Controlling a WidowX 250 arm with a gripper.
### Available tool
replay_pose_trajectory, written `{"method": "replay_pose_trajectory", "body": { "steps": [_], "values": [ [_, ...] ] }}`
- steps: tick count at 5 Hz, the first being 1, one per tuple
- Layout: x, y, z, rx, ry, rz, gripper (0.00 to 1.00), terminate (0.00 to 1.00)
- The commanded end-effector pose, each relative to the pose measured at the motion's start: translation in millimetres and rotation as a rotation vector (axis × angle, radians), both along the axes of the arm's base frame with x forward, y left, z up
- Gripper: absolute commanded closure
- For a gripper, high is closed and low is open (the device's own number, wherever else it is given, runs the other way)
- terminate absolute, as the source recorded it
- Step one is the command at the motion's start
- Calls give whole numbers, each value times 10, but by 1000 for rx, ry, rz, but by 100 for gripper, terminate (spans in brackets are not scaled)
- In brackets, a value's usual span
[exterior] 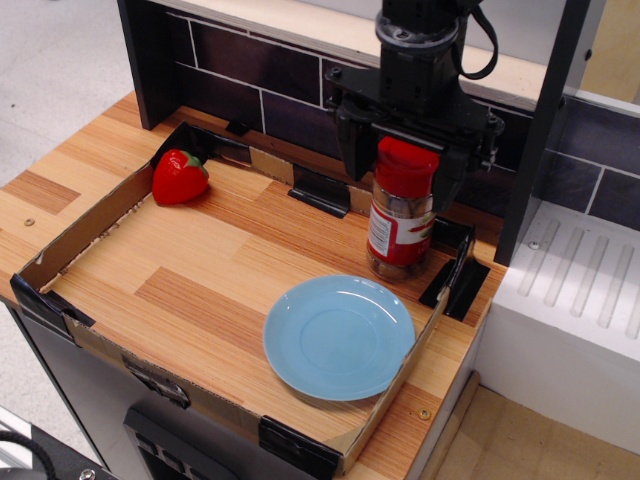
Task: Topple basil bottle
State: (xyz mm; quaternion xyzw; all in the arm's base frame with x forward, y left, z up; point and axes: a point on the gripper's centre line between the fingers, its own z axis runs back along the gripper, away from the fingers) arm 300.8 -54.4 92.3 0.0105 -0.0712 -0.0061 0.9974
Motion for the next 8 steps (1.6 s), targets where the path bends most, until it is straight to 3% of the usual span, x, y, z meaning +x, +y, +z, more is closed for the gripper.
{"method": "replay_pose_trajectory", "body": {
  "steps": [1, 3, 4, 5, 6, 8],
  "values": [
    [108, -9, 66, 24, -62, 26, 0, 0],
    [201, 49, 78, 38, -108, 57, 0, 0],
    [226, 71, 63, 37, -102, 49, 0, 0],
    [233, 123, 43, 63, -86, -5, 100, 0],
    [258, 169, 56, 99, -87, -60, 100, 0],
    [227, 293, 333, 69, -84, -105, 100, 0]
  ]
}}
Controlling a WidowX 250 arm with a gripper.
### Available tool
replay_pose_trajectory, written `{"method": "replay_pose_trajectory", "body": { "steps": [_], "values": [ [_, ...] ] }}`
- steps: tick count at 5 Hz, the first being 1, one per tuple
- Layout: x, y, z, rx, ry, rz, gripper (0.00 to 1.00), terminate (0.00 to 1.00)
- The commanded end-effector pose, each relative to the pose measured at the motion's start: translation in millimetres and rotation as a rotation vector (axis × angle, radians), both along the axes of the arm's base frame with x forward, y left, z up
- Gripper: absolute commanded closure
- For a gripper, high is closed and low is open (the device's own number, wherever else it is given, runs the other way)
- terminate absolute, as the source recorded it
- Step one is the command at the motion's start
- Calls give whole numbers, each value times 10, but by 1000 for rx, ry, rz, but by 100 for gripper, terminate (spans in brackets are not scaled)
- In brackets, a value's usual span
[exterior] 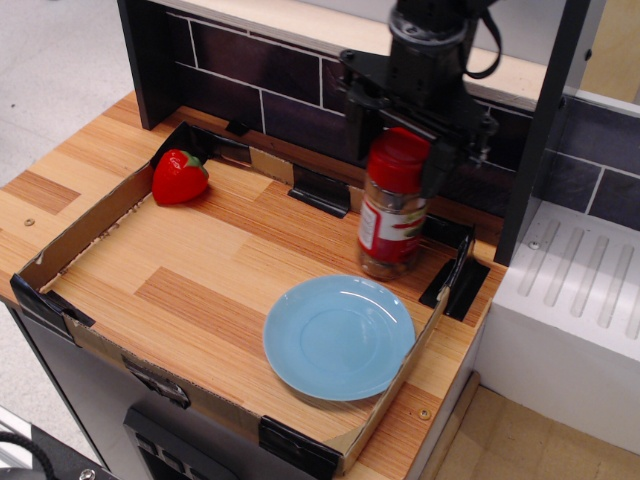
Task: Topple basil bottle
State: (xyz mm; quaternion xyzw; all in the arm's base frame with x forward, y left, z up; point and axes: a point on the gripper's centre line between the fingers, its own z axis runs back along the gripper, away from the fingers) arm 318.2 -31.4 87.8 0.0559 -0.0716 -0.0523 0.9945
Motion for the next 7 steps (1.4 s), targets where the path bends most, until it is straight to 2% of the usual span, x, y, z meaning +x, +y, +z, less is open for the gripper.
{"method": "replay_pose_trajectory", "body": {
  "steps": [1, 3, 5, 7],
  "values": [
    [11, 245, 507, -61, -72, -140, 100, 0],
    [-84, 469, 509, -105, -118, -379, 100, 0],
    [-105, 586, 386, -178, -233, -440, 100, 0],
    [-157, 697, 209, -165, -251, -483, 100, 0]
  ]
}}
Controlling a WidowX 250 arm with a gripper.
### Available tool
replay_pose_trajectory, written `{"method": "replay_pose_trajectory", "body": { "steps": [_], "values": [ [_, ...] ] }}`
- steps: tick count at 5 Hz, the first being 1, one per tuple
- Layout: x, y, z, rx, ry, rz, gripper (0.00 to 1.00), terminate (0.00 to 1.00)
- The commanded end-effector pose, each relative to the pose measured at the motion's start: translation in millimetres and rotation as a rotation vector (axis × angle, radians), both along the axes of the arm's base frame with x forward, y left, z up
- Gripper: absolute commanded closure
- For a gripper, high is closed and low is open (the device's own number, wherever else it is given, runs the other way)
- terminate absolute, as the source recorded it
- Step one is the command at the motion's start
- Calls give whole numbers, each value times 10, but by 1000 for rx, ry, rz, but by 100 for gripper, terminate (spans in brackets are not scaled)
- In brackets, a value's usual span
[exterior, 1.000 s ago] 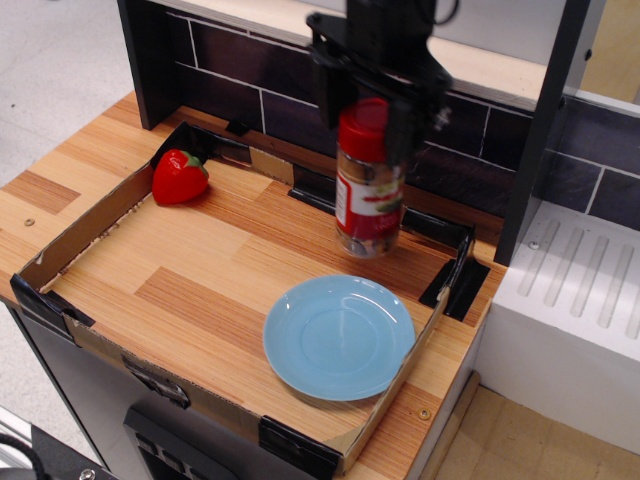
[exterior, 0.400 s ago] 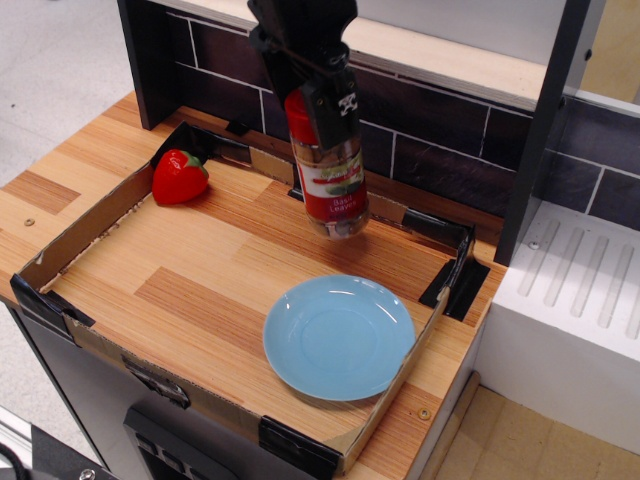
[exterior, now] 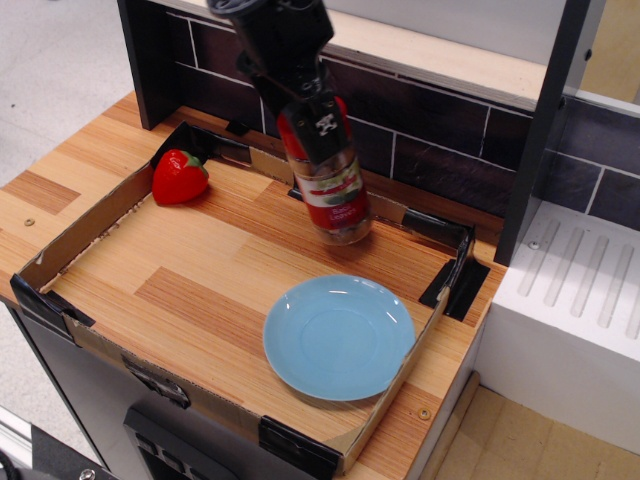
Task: Topple basil bottle
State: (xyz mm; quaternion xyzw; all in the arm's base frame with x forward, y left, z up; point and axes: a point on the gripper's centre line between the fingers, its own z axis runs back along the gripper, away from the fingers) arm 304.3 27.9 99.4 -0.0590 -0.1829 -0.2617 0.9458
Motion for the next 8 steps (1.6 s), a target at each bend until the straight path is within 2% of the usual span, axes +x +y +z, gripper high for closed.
{"method": "replay_pose_trajectory", "body": {
  "steps": [1, 2, 3, 4, 5, 6, 7, 8],
  "values": [
    [-71, 256, -10, 69, -72, -10, 100, 0],
    [-167, 404, -70, 107, -101, 9, 100, 0],
    [-260, 570, -118, 120, -85, 3, 100, 0],
    [-402, 635, -143, 88, -67, -24, 100, 0],
    [-538, 700, -198, 31, -41, -27, 100, 0],
    [-622, 708, -288, 46, -39, 12, 100, 0],
    [-675, 756, -418, 141, -76, 153, 100, 0],
    [-724, 753, -599, 169, -43, 192, 100, 0]
  ]
}}
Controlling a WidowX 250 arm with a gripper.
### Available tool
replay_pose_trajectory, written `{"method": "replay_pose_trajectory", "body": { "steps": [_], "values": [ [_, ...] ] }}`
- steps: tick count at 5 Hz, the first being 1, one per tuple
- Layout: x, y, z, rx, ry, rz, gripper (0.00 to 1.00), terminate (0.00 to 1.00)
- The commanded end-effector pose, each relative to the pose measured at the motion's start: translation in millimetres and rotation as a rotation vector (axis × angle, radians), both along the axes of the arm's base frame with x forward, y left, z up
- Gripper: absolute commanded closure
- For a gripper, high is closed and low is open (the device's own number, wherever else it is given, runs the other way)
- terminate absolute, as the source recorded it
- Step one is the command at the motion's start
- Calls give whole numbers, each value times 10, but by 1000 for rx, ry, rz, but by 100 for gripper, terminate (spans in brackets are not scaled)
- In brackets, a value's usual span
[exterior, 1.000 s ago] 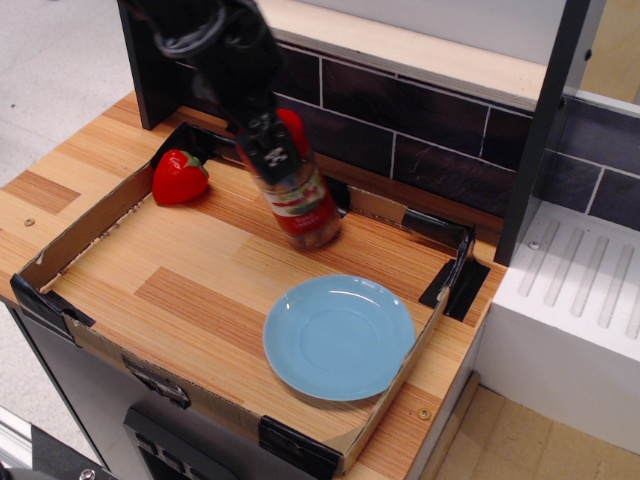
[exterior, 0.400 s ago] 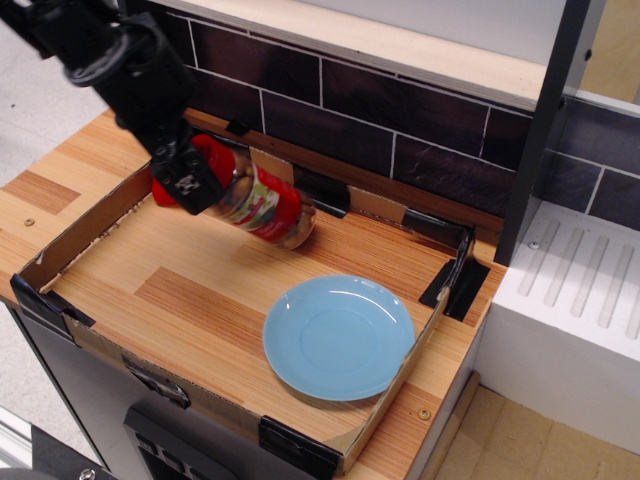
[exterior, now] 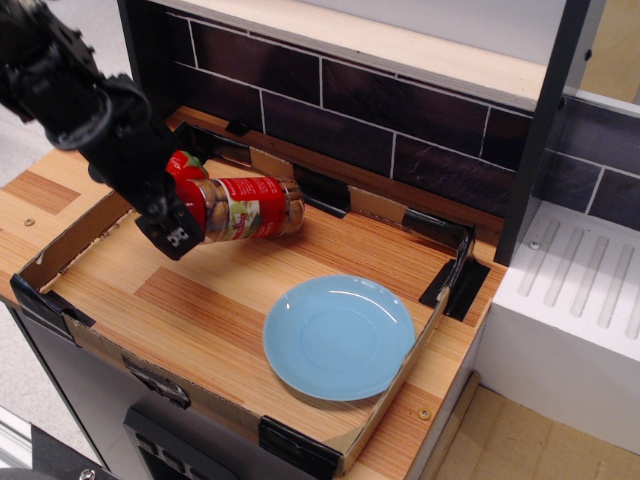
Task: Topple basil bottle
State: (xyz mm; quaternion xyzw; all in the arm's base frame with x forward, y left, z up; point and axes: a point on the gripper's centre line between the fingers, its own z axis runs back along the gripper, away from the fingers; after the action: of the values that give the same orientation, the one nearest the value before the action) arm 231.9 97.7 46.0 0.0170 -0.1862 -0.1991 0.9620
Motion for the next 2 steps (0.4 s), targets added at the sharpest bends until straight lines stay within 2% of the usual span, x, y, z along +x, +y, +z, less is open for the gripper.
{"method": "replay_pose_trajectory", "body": {
  "steps": [1, 2],
  "values": [
    [-8, 68, -190, 57, 14, 60, 100, 0],
    [-3, 81, -248, 65, 30, 100, 100, 0]
  ]
}}
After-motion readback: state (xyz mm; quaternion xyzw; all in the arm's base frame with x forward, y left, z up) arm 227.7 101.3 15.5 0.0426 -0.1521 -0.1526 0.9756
